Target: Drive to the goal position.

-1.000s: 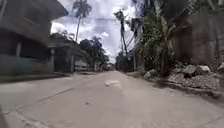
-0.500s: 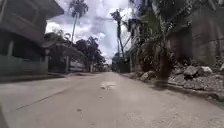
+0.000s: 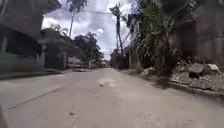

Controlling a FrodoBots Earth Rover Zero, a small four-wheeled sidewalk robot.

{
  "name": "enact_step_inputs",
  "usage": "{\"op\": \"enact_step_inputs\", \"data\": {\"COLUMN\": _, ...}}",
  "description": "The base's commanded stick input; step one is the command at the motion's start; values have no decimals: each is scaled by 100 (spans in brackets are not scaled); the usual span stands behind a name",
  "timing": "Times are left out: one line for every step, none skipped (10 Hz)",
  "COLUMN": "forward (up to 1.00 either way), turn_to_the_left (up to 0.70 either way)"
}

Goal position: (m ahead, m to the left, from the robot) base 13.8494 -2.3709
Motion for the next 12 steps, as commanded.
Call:
{"op": "enact_step_inputs", "data": {"forward": 50, "turn_to_the_left": -10}}
{"op": "enact_step_inputs", "data": {"forward": 50, "turn_to_the_left": -10}}
{"op": "enact_step_inputs", "data": {"forward": 50, "turn_to_the_left": -10}}
{"op": "enact_step_inputs", "data": {"forward": 50, "turn_to_the_left": -10}}
{"op": "enact_step_inputs", "data": {"forward": 50, "turn_to_the_left": -10}}
{"op": "enact_step_inputs", "data": {"forward": 50, "turn_to_the_left": -10}}
{"op": "enact_step_inputs", "data": {"forward": 50, "turn_to_the_left": -10}}
{"op": "enact_step_inputs", "data": {"forward": 50, "turn_to_the_left": -10}}
{"op": "enact_step_inputs", "data": {"forward": 50, "turn_to_the_left": -10}}
{"op": "enact_step_inputs", "data": {"forward": 50, "turn_to_the_left": -10}}
{"op": "enact_step_inputs", "data": {"forward": 50, "turn_to_the_left": -10}}
{"op": "enact_step_inputs", "data": {"forward": 50, "turn_to_the_left": -10}}
